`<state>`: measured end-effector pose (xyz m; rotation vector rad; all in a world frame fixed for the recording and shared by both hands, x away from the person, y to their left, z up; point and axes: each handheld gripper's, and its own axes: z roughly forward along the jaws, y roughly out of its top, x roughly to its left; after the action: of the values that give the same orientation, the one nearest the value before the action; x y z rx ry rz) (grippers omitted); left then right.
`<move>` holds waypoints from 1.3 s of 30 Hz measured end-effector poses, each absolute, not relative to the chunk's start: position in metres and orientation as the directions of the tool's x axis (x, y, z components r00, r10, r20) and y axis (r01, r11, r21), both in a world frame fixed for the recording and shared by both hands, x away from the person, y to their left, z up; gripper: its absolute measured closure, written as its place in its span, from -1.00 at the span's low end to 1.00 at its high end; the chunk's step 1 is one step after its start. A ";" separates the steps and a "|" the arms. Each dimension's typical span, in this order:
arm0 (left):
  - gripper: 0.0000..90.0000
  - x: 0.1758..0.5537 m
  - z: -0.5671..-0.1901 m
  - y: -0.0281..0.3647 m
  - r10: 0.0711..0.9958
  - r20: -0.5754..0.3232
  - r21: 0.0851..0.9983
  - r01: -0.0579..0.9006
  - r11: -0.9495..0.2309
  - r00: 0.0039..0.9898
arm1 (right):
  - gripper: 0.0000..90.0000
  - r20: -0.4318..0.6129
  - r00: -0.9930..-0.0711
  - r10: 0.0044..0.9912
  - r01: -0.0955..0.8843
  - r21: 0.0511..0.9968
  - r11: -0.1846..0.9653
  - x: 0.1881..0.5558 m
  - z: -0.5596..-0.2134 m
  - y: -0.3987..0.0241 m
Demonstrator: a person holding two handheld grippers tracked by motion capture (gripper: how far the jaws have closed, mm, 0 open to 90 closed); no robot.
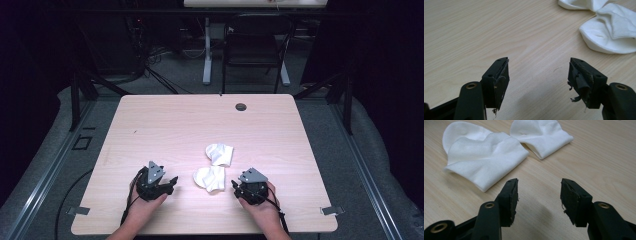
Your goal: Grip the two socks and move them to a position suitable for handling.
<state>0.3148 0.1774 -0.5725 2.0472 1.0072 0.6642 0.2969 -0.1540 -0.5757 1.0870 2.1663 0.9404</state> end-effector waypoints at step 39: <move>0.11 0.303 -0.572 0.174 0.773 0.131 0.793 0.403 -0.458 0.621 | 0.74 -0.105 -0.631 0.769 0.459 0.748 0.479 0.321 -0.576 -0.106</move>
<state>0.3026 0.1738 -0.5720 2.0913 0.9194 0.6287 0.3211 -0.1060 -0.5762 1.0213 2.3004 0.9742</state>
